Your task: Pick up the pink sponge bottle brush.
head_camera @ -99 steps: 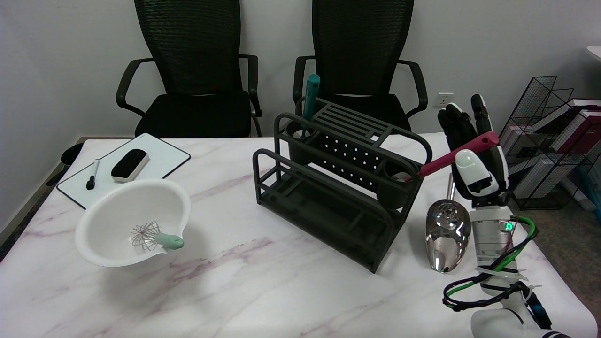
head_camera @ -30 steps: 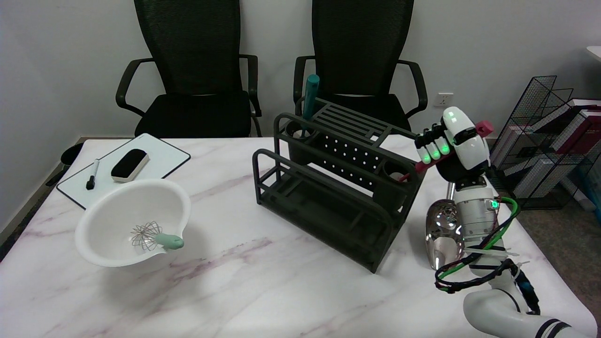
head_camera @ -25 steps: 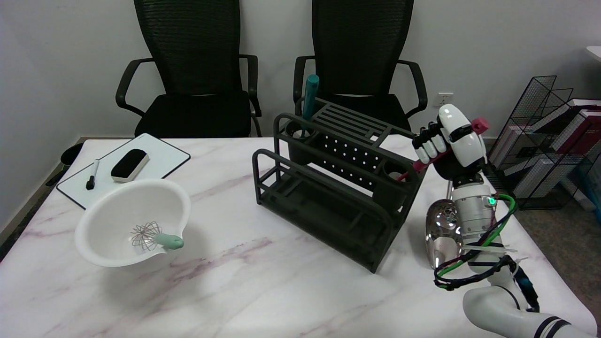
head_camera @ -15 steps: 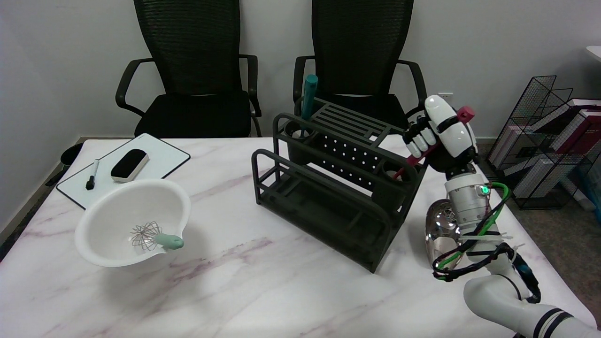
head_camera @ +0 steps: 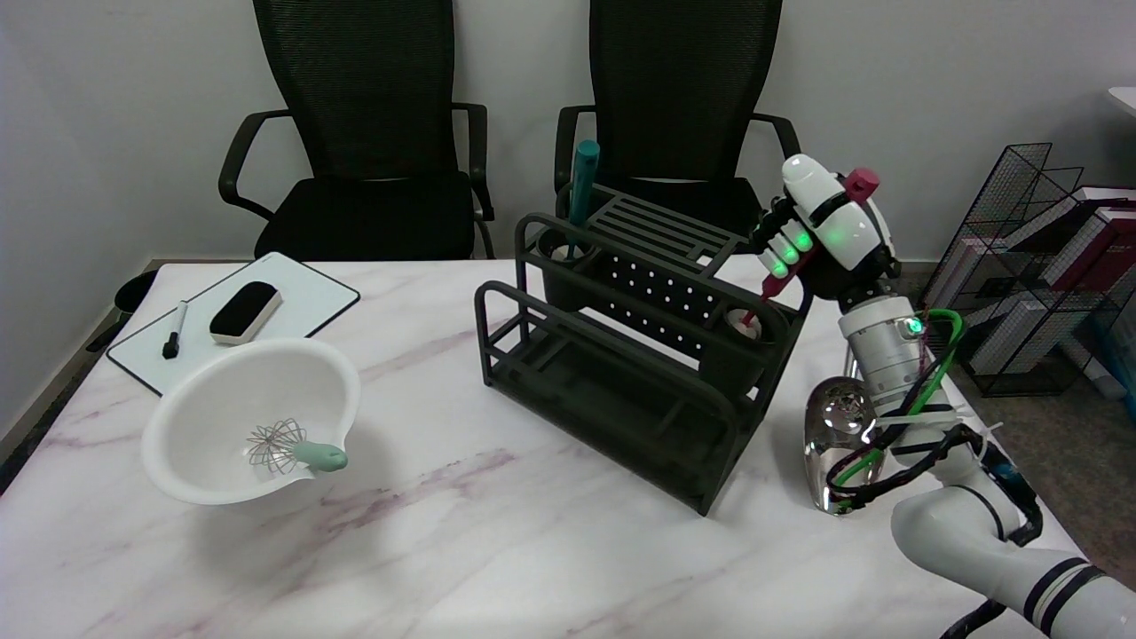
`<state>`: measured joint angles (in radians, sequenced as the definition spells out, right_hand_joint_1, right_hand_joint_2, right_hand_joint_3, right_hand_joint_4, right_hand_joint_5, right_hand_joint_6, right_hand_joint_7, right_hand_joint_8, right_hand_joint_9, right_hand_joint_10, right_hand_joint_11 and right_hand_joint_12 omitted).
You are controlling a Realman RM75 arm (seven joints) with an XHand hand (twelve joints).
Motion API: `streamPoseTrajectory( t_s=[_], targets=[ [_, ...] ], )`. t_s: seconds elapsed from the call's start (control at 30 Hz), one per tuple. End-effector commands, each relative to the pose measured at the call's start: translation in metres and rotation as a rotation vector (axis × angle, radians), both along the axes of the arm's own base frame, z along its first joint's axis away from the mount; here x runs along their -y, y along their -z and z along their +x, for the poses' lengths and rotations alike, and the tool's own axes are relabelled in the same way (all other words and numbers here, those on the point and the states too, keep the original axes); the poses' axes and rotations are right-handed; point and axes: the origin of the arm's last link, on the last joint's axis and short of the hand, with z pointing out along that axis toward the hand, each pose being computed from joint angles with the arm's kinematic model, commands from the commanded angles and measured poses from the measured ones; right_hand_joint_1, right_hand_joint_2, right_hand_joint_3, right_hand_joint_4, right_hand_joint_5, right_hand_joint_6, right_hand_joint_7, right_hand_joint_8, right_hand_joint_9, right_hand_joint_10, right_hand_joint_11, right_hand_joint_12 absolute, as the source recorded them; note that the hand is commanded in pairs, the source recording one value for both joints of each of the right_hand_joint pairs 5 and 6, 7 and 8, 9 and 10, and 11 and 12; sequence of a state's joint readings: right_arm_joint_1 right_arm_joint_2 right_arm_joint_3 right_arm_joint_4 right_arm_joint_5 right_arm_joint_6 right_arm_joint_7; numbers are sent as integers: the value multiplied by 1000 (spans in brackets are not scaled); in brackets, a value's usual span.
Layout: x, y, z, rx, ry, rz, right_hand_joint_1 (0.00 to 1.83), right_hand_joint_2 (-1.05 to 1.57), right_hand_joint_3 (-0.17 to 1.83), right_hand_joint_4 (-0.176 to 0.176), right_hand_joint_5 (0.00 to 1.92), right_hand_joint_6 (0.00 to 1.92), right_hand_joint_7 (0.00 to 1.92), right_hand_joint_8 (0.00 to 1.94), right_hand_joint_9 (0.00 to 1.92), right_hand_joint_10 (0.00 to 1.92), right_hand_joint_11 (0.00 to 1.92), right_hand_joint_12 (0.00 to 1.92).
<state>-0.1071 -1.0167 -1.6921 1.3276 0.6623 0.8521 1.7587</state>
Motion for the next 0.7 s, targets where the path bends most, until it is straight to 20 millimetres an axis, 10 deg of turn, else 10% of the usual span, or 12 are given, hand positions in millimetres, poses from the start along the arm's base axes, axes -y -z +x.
streamPoseTrajectory(
  t_s=[0.03,0.7],
  targets=[
    [7,-6,10,-52,36,7,969,1571,360,0,1920,1920,1920,1920,1920,1920,1920,1920],
    [-6,-24,32,-136,35,12,973,1571,373,0,1920,1920,1920,1920,1920,1920,1920,1920]
  ],
)
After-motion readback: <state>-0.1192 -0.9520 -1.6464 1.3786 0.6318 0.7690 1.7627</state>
